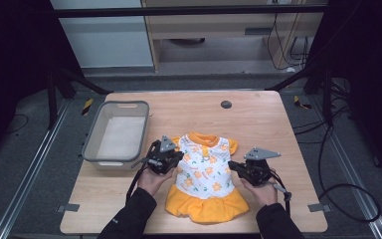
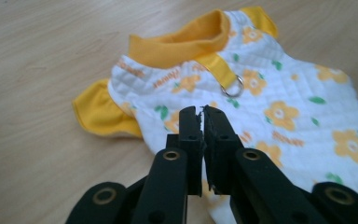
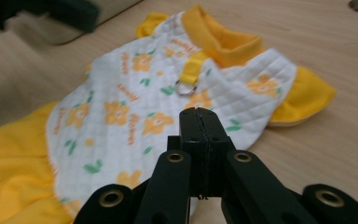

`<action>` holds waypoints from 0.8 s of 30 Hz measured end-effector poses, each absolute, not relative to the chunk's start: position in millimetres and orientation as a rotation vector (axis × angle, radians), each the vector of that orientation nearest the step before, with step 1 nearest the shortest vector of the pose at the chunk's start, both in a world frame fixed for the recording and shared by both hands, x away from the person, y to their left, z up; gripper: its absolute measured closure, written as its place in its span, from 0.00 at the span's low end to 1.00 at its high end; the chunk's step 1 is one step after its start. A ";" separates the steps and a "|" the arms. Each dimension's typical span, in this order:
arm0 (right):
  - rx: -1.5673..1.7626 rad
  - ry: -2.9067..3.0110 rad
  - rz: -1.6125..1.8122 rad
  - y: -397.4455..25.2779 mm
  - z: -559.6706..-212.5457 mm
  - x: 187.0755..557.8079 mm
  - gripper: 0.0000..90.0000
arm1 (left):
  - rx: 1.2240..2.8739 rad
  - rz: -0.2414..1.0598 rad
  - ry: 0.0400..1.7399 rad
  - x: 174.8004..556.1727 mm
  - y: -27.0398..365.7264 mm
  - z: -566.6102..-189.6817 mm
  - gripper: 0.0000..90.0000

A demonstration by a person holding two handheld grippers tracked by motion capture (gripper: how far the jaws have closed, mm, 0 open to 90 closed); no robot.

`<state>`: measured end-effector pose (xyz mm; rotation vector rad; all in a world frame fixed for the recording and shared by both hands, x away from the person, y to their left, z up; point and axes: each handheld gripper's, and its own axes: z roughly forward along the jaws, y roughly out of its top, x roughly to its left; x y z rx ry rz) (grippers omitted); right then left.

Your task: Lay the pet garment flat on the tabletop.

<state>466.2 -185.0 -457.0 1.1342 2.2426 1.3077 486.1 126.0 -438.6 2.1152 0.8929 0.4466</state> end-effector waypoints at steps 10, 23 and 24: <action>1.182 2.154 1.283 -189.0 -461.3 511.8 1.00 | 2.159 0.372 0.858 436.3 136.6 -458.2 1.00; 1.197 2.146 1.247 -174.2 -481.5 554.7 1.00 | 2.238 0.316 0.824 426.6 121.0 -482.4 1.00; 1.197 2.147 1.247 -172.1 -483.4 556.7 1.00 | 2.239 0.315 0.825 426.4 120.9 -483.0 1.00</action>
